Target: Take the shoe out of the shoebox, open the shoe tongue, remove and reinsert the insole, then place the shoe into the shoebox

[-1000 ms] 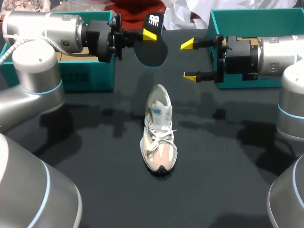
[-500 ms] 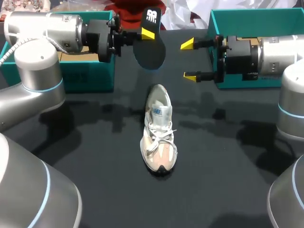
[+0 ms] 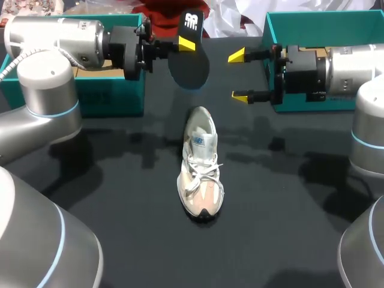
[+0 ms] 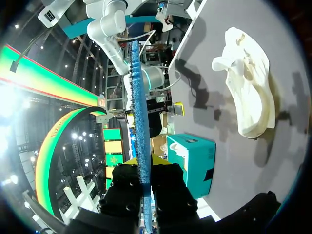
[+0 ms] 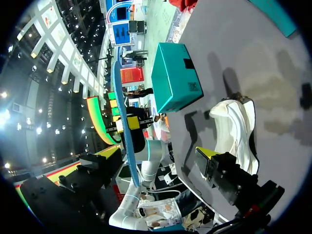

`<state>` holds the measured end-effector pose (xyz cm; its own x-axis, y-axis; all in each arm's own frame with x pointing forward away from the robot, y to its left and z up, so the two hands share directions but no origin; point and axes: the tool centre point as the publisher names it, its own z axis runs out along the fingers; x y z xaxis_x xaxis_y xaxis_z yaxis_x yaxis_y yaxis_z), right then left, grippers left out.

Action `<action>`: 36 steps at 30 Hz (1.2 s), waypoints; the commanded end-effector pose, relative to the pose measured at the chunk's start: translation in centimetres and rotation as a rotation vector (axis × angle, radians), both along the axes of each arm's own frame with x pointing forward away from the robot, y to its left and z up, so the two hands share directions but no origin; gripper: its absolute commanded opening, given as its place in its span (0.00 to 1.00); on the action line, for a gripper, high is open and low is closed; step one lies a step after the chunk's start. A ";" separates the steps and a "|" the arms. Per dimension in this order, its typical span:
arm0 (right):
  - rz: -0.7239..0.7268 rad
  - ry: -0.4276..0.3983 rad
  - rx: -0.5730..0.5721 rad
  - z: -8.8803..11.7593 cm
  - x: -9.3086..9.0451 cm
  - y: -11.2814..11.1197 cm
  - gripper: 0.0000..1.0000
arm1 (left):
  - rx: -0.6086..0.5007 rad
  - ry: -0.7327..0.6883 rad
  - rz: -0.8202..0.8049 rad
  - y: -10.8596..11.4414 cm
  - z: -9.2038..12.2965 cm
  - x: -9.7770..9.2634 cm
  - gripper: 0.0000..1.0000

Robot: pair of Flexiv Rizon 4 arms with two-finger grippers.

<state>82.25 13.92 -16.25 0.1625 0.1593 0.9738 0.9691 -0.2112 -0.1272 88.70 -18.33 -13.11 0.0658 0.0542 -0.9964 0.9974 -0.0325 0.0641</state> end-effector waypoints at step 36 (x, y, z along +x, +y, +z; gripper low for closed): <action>0.060 -0.061 0.025 -1.1 -0.4 1.3 1.00 | 0.119 -0.084 0.078 0.0 -3.0 0.1 0.00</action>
<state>81.92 15.17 -17.15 0.0939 0.1451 0.9849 0.9862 -0.1491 -0.0721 89.25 -18.02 -16.66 0.1370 0.1483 -0.9794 0.9897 0.0216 0.1417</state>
